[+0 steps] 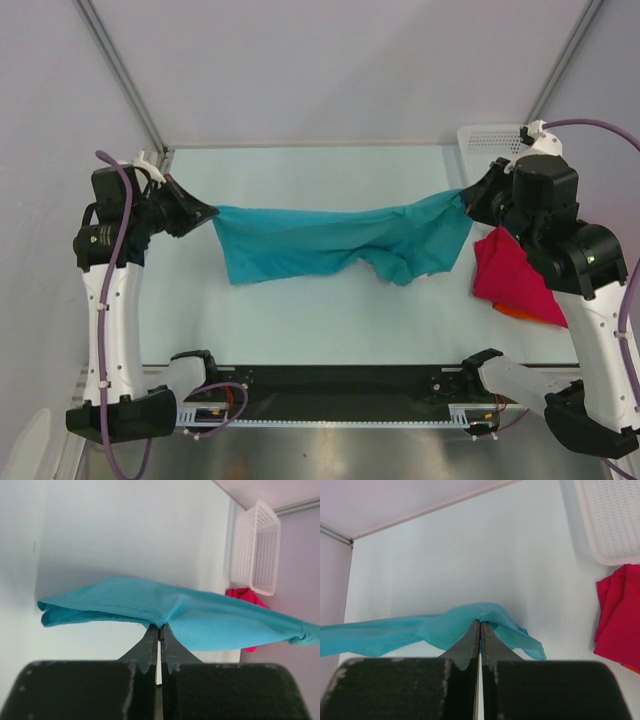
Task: Fold and stack the t-shirts
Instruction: Flatten out the tshirt
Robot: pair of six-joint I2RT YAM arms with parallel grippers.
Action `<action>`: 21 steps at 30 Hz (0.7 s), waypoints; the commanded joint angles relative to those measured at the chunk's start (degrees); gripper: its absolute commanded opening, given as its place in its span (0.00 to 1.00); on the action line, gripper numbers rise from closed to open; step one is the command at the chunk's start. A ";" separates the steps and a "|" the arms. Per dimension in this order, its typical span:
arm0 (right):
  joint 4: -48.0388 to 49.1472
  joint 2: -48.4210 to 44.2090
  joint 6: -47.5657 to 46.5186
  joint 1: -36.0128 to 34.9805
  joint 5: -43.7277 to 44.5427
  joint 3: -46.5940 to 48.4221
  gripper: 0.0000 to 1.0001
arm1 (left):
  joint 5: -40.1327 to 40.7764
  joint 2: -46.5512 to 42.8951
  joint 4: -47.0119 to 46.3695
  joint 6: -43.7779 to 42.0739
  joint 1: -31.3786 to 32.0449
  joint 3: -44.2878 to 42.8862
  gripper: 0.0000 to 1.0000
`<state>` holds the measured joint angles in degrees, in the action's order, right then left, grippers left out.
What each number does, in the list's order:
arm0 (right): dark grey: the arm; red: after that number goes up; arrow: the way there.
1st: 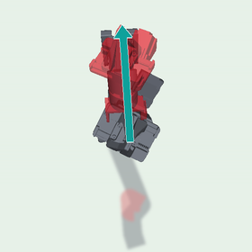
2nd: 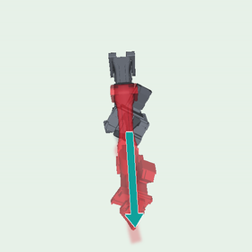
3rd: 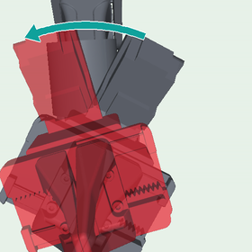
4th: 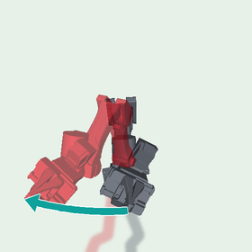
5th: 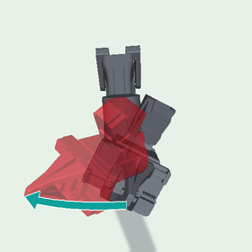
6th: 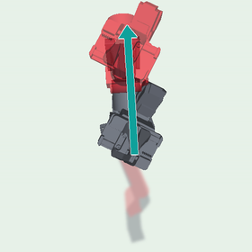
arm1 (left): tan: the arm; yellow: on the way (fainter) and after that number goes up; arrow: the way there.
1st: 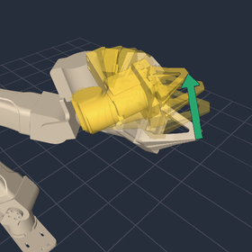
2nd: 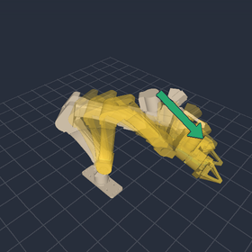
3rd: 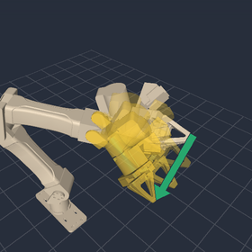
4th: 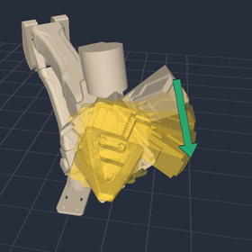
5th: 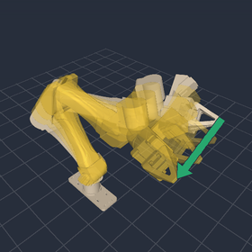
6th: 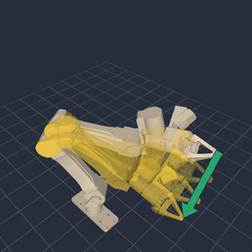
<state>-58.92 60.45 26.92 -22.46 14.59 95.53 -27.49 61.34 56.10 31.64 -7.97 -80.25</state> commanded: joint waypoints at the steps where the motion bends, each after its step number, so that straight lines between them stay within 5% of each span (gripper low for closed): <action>1: -3.31 -0.50 -0.46 0.22 1.41 5.62 0.00 | 2.17 -2.36 -2.04 4.83 -0.65 -3.51 0.00; 14: -7.53 2.57 -0.81 0.13 -3.69 25.75 0.00 | 10.52 -5.36 0.59 8.62 -0.65 -21.43 0.00; 21: -7.44 3.10 -0.46 0.22 -4.48 30.95 0.00 | 10.79 -5.71 1.30 9.76 -0.73 -23.46 0.00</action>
<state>-66.26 63.07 26.89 -22.46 10.92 123.61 -18.11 55.16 57.10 38.37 -8.05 -102.63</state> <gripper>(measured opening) 0.009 0.008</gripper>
